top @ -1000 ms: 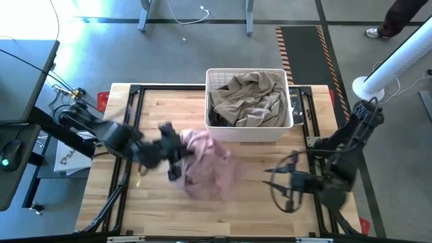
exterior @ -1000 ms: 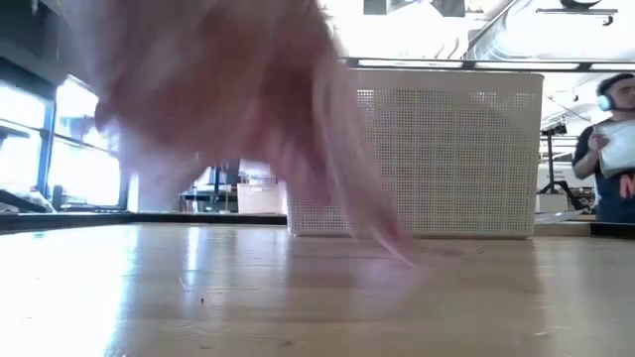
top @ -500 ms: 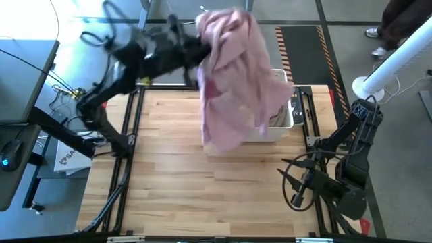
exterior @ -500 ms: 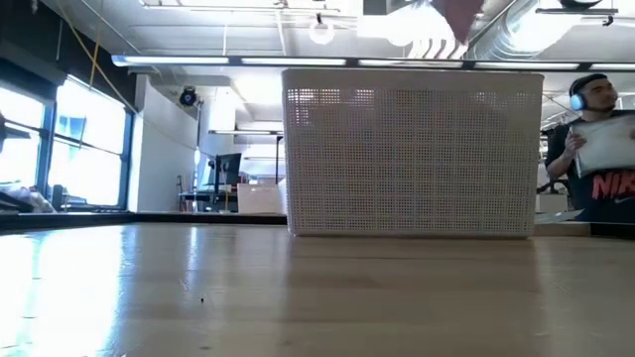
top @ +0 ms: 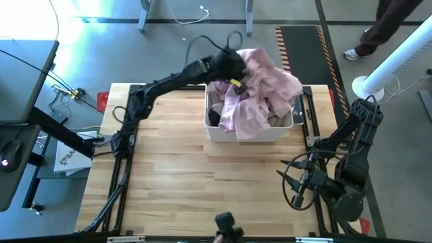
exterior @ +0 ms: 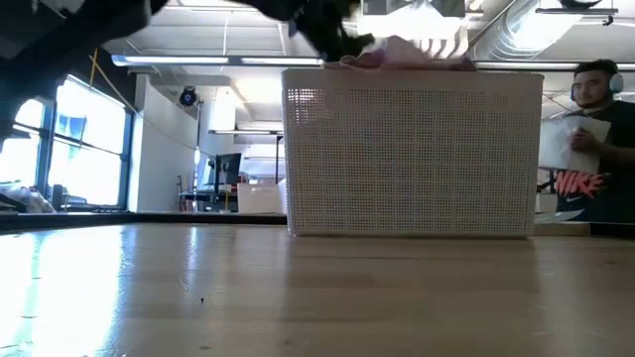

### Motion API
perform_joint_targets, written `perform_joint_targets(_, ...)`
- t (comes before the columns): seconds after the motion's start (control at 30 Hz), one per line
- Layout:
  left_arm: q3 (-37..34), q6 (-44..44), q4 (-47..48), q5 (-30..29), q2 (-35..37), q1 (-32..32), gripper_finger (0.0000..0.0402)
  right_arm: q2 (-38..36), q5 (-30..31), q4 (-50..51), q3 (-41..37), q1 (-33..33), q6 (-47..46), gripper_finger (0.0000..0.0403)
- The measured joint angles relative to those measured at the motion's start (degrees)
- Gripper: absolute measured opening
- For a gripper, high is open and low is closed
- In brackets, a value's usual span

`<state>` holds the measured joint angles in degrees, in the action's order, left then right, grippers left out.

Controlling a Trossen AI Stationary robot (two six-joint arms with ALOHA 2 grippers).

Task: Sort clothes
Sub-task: Put the pink shirt into the laundry bin

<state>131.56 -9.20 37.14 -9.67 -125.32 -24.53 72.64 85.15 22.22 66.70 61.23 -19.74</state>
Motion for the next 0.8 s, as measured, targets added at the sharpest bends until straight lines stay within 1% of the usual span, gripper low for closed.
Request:
perform_joint_targets(0.03, -0.01, 1.04, 3.22, -1.09, -1.31, -0.35, 0.0029, -0.05, -0.55, 0.82, -0.02, -0.32, -1.75, 0.0149)
perform_joint_targets(0.1, -0.01, 2.13, 8.88, 0.03, -2.71, -0.75, 0.0037, -0.61, -3.63, 2.02, -0.03, -1.41, -4.52, 0.0149)
perform_joint_targets(0.23, 0.19, 2.4, 17.93, 8.07, -2.24, -0.4, 0.0051, -3.4, -10.72, 2.5, -0.04, -6.32, -7.55, 0.0149)
perform_joint_targets(0.33, 0.09, 2.58, 23.72, 13.09, -0.31, 1.4, 0.0063, -7.06, -17.23, 3.77, -0.04, -12.71, -9.99, 0.0149)
perform_joint_targets(0.43, 0.08, 2.58, 27.8, 13.95, 3.46, 4.17, 0.0076, -11.72, -22.71, 5.92, -0.02, -21.58, -9.45, 0.0149)
perform_joint_targets(0.5, 0.09, 2.74, 29.13, 13.79, 6.41, 6.37, 0.0082, -14.46, -25.47, 7.16, -0.02, -28.88, -8.21, 0.0149)
perform_joint_targets(0.57, 0.1, 3.27, 29.56, 13.6, 9.18, 8.99, 0.0085, -16.18, -30.01, 7.59, -0.02, -36.98, -5.86, 0.0149)
perform_joint_targets(0.67, 0.1, 3.98, 29.66, 12.57, 13.47, 13.27, 0.0086, -16.86, -40.03, 7.01, -0.02, -50.43, -2.18, 0.0149)
perform_joint_targets(0.73, 0.1, 4.51, 29.82, 9.44, 16.42, 16.14, 0.0085, -15.6, -48.25, 6.01, -0.02, -59.19, -0.57, 0.0149)
perform_joint_targets(0.8, 0.19, 4.69, 30.29, 4.75, 18.9, 18.89, 0.0084, -12.95, -56.84, 4.64, 0.0, -67.08, 1.11, 0.0149)
